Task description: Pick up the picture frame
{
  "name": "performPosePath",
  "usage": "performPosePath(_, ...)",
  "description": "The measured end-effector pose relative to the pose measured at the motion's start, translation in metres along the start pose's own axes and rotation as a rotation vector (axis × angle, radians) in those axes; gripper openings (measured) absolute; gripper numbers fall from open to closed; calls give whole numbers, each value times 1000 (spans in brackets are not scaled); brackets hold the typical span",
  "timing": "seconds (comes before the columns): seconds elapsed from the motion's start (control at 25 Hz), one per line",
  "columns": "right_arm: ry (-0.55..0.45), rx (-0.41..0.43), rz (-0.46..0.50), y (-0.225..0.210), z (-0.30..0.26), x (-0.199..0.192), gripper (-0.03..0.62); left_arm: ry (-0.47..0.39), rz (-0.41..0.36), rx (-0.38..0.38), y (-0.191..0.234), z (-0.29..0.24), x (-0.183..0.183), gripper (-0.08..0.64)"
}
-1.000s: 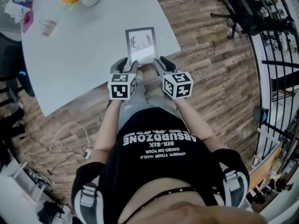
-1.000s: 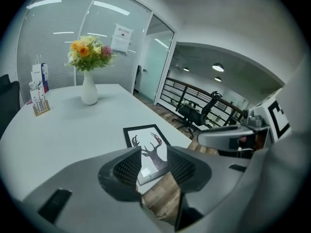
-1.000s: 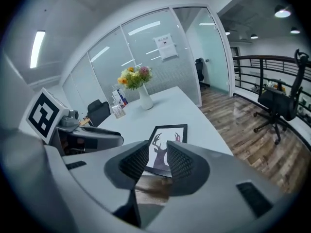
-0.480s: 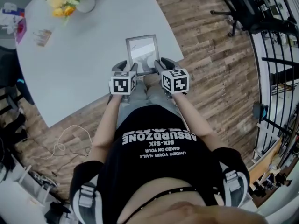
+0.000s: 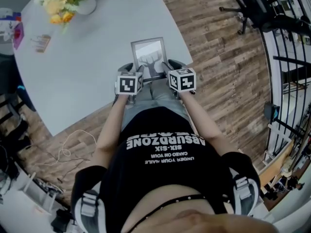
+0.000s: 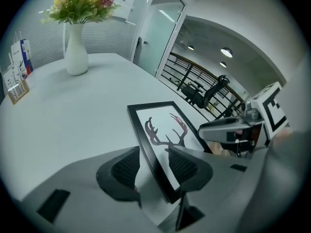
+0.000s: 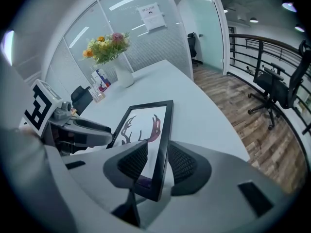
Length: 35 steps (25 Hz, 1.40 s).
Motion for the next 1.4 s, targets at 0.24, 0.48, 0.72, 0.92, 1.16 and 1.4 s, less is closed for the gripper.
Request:
performPosePath(0.24, 24, -11, -11, -4, -9, -3, 129, 38, 31, -38, 1, -7, -9, 175)
performPosePath(0.48, 49, -29, -35, -10, -17, -11, 135, 63, 31, -78, -3, -13, -11, 173)
performPosePath(0.72, 46, -41, -54, -12, -16, -8, 127, 64, 40, -57, 6, -15, -13, 130)
performPosePath(0.92, 52, -7, -124, -12, -16, -5, 95, 66, 60, -64, 8, -14, -12, 121)
performPosePath(1.16, 65, -21, -133, -10, -15, -6, 87, 62, 81, -74, 10, -13, -13, 115)
performPosePath(1.4, 85, -27, -143, -4, -13, -11, 86, 68, 97, -91, 14, -8, -13, 106)
Point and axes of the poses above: the fingertips, and each gripper's own axes: z backward along the fingers, y to its left, x out of its top, the point moved 1 cm from there along z, backward along the fingers, and after that the axes turned 11 degrees about -z, right-handed, at the moved point
